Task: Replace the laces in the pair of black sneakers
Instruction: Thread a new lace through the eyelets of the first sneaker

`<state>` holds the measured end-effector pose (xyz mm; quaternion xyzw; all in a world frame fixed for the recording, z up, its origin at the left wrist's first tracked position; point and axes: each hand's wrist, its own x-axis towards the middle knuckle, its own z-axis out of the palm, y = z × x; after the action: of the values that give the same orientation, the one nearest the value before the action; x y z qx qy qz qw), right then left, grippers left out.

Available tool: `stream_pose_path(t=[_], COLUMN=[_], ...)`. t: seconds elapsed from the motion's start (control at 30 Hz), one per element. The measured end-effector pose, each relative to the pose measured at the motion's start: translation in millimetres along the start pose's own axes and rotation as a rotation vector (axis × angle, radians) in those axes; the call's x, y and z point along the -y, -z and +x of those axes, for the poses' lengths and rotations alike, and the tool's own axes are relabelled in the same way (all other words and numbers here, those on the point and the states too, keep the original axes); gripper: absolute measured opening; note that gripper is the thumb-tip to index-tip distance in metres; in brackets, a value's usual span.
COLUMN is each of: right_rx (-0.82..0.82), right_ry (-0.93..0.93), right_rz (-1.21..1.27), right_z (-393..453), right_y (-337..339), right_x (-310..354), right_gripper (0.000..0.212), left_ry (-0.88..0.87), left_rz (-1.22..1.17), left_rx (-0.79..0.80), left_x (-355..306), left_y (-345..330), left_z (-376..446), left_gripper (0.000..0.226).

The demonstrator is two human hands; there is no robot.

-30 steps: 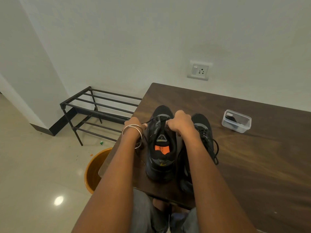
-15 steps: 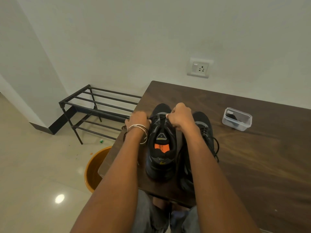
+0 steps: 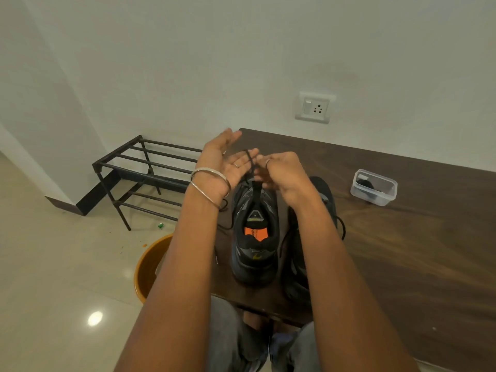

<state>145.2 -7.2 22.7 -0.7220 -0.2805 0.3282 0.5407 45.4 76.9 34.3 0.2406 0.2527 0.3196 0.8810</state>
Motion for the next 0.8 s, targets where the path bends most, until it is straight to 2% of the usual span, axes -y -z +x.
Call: stream_pose_path(t=[0.07, 0.13, 0.2, 0.3, 0.4, 0.5, 0.57, 0.63, 0.67, 0.73, 0.8], right_rx=[0.103, 0.210, 0.261, 0.190, 0.094, -0.098, -0.177, -0.150, -0.114, -0.062, -0.064], right_ry=[-0.096, -0.177, -0.216, -0.220, -0.189, -0.026, 0.087, 0.142, 0.148, 0.142, 0.145], right_rz=[0.128, 0.137, 0.111, 0.059, 0.191, 0.319, 0.206, 0.078, 0.041, -0.033, -0.130], right_z=[-5.5, -7.2, -9.2, -7.8, -6.3, -3.0, 0.1, 0.9, 0.9, 2.3, 5.2], right_y=[1.2, 4.3, 9.7, 24.6, 43.1, 56.4, 59.9, 55.9, 51.2, 39.3, 29.9], right_x=[5.9, 8.4, 9.7, 9.7, 10.6, 11.5, 9.8, 9.2, 9.3, 8.0, 4.9], right_gripper=[0.032, 0.038, 0.034, 0.025, 0.018, 0.010, 0.015, 0.017, 0.016, 0.009, 0.007], left_ry=[0.029, 0.007, -0.036, -0.107, -0.126, -0.129, -0.197, -0.372, -0.480, -0.625, -0.668], left_rz=[-0.186, -0.253, -0.300, -0.345, -0.278, 0.161, 0.627, 1.172, 1.362, 1.449, 1.397], left_rx=[0.052, 0.032, -0.015, -0.094, -0.194, -0.339, -0.387, -0.420, -0.399, -0.220, -0.039], left_x=[2.6, 5.3, 6.8, 7.0, 9.0, 16.9, 23.4, 26.4, 26.0, 24.8, 27.1], left_y=[-4.4, -5.3, -4.1, 0.9, 8.7, 18.6, 25.0, 27.3, 26.2, 20.0, 13.9], left_z=[0.2, 3.0, 6.3, 12.2, 21.4, 27.5, 27.9, 23.2, 21.2, 19.3, 19.5], left_gripper=[0.042, 0.046, 0.047, 0.040, 0.011, 0.014, 0.029, 0.032, 0.032, 0.035, 0.032])
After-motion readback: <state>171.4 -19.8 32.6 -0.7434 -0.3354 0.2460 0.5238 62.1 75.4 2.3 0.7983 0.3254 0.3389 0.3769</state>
